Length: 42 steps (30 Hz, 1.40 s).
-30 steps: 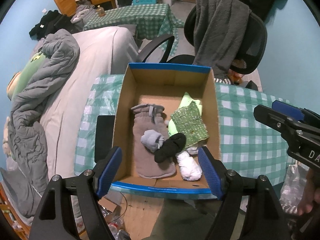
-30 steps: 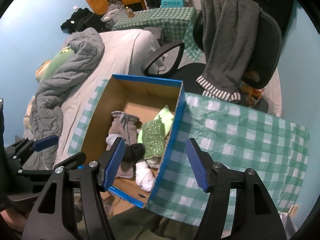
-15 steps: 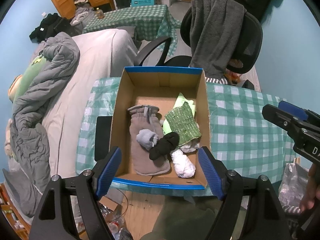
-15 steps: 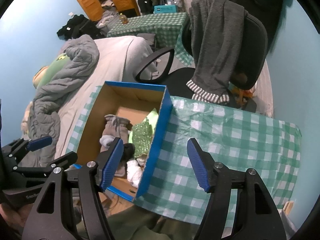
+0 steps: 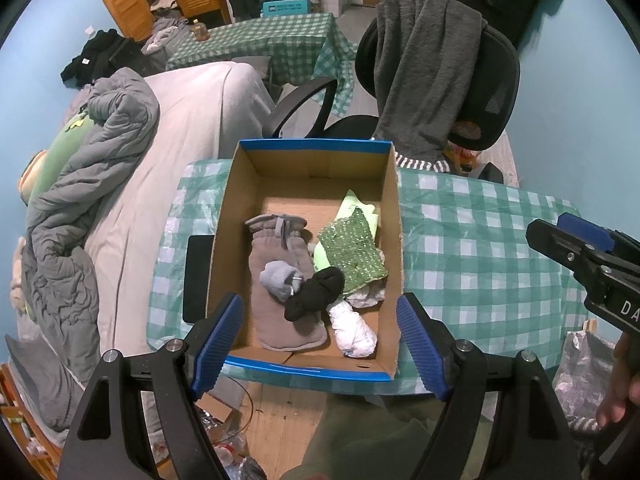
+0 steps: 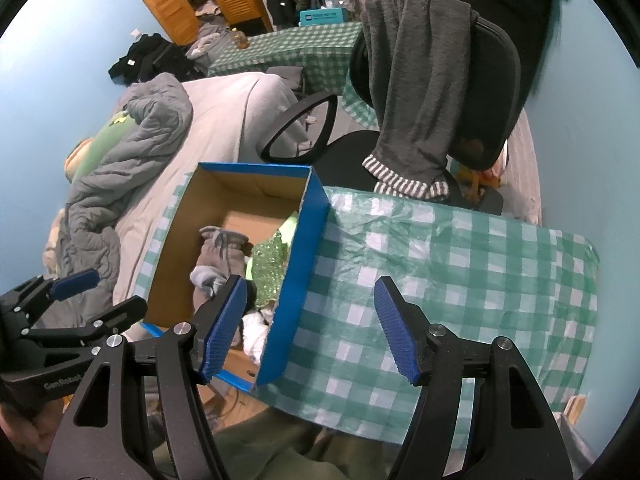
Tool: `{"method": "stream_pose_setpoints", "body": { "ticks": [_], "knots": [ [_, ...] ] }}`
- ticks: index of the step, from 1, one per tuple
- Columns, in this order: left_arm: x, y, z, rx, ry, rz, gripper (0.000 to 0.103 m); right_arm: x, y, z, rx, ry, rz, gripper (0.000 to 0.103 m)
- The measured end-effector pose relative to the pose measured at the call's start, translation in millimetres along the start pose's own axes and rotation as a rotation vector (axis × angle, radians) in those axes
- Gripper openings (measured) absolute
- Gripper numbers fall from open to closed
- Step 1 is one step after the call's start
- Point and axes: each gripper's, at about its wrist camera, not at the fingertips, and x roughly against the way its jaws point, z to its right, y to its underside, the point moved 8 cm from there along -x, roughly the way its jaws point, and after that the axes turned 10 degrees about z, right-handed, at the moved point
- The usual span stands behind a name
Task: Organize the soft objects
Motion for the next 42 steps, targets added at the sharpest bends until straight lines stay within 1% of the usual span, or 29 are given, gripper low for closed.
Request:
{"method": "stream_pose_setpoints", "body": {
  "ticks": [14, 42],
  "knots": [
    [7, 0, 24, -0.024, -0.002, -0.004, 0.08, 7, 4, 20, -0.016, 0.007, 0.003, 0.067],
    [6, 1, 28, -0.031, -0.007, -0.004, 0.08, 9, 8, 26, -0.019, 0.008, -0.004, 0.067]
  ]
}}
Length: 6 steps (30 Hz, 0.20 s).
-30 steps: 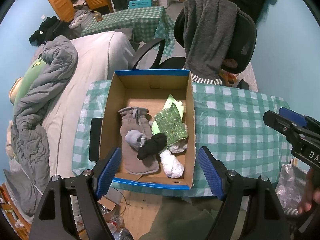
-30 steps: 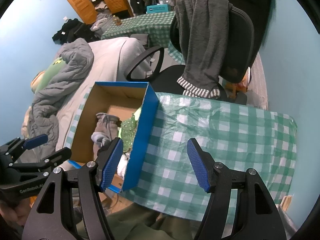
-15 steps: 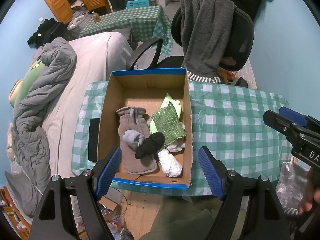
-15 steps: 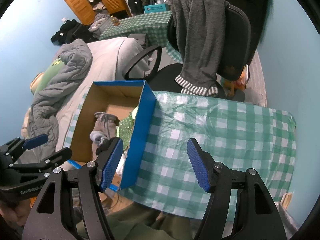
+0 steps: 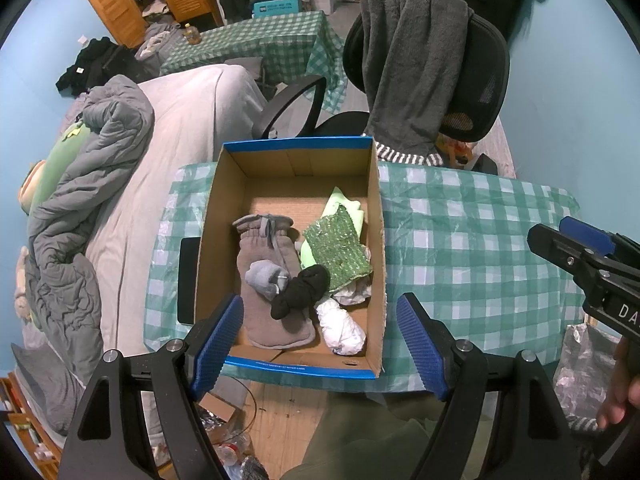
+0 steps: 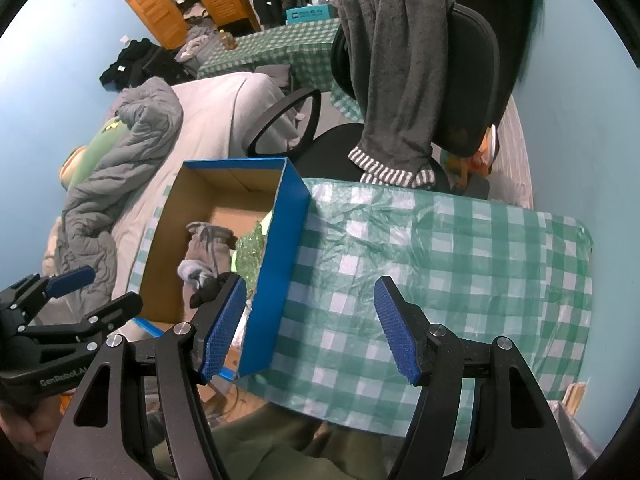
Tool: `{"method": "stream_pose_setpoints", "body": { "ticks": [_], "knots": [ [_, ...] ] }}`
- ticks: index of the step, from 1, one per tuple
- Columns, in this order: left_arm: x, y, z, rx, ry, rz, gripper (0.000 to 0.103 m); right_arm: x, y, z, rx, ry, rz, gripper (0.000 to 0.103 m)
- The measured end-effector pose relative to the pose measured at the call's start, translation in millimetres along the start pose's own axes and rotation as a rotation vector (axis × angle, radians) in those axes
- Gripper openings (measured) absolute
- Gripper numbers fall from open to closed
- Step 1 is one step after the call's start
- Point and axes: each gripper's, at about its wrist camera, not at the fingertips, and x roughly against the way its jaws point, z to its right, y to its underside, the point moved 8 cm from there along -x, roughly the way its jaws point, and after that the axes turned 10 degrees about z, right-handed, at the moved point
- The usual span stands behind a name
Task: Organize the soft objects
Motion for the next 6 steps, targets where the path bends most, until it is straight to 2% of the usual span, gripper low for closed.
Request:
{"method": "stream_pose_setpoints", "body": {
  "ticks": [6],
  "knots": [
    [-0.4, -0.7, -0.5, -0.004, 0.003, -0.005, 0.08, -0.4, -0.1, 0.0, -0.003, 0.0, 0.0, 0.067]
  ]
}}
